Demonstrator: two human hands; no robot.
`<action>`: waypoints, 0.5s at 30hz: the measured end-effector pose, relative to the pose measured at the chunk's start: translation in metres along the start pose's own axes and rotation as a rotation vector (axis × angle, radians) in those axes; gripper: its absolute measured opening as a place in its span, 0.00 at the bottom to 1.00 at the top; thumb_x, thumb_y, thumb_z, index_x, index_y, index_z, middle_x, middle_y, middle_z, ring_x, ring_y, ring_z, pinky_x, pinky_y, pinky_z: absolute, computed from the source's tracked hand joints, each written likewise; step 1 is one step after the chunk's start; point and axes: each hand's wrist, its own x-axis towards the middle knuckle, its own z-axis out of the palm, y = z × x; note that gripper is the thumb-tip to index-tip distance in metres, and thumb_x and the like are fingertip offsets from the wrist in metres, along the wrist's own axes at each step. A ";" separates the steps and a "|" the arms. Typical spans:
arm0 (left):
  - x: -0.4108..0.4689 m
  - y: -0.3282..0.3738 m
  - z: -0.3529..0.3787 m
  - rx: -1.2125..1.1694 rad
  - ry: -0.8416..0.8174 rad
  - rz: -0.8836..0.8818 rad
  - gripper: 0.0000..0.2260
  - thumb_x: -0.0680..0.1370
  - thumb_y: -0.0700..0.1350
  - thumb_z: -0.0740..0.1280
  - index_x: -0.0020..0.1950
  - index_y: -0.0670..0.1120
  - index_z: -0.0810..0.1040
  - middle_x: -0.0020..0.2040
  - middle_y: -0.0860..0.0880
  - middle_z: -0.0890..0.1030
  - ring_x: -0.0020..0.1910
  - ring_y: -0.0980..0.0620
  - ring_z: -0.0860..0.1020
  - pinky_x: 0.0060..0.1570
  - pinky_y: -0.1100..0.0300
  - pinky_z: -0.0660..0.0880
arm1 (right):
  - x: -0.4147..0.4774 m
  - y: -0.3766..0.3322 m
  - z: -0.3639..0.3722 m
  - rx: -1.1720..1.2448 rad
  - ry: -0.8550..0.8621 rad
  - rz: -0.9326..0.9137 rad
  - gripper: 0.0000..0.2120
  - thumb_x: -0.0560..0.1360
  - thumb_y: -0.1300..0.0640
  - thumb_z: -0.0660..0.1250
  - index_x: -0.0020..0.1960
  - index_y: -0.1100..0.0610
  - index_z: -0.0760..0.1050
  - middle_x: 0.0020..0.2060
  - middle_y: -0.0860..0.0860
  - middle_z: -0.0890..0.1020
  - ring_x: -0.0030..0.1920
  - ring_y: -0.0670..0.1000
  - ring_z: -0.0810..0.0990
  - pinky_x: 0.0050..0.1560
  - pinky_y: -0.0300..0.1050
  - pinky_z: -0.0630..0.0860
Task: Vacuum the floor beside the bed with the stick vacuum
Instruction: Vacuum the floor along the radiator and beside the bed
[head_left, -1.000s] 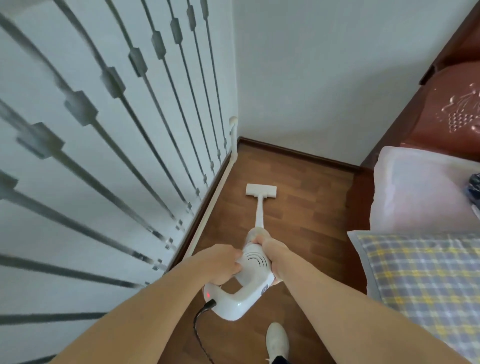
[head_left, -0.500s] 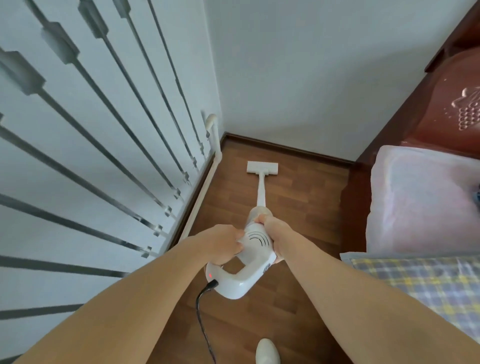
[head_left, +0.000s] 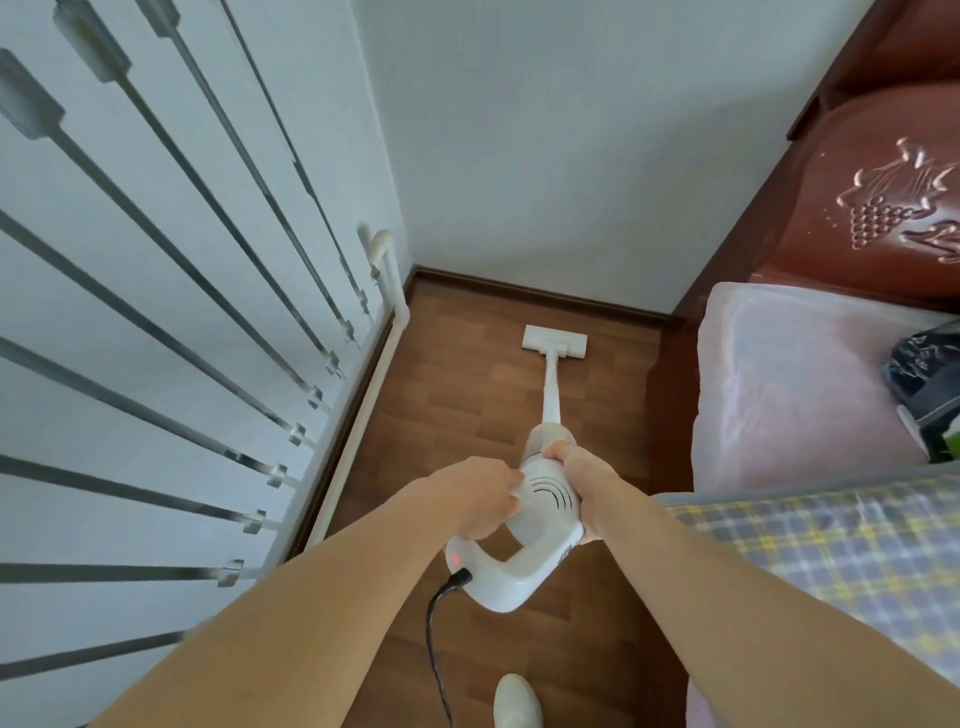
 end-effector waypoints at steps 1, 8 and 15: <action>-0.002 0.006 0.003 0.024 -0.007 0.010 0.17 0.84 0.45 0.53 0.72 0.44 0.66 0.59 0.44 0.77 0.49 0.46 0.76 0.51 0.57 0.72 | -0.003 0.006 -0.005 0.007 0.005 0.011 0.23 0.72 0.44 0.72 0.62 0.55 0.76 0.51 0.59 0.87 0.46 0.61 0.88 0.50 0.61 0.84; -0.028 0.025 0.031 0.082 -0.010 0.042 0.18 0.84 0.45 0.53 0.73 0.44 0.66 0.67 0.44 0.73 0.50 0.50 0.73 0.52 0.56 0.71 | -0.029 0.047 -0.020 0.026 0.026 0.039 0.20 0.74 0.44 0.71 0.59 0.57 0.78 0.47 0.59 0.86 0.44 0.61 0.86 0.56 0.61 0.82; -0.082 -0.010 0.068 0.091 -0.027 0.006 0.18 0.83 0.44 0.54 0.73 0.47 0.65 0.63 0.45 0.75 0.53 0.47 0.76 0.49 0.58 0.70 | -0.056 0.097 0.031 0.040 -0.024 0.076 0.26 0.66 0.46 0.74 0.61 0.55 0.78 0.51 0.60 0.87 0.47 0.63 0.87 0.53 0.70 0.81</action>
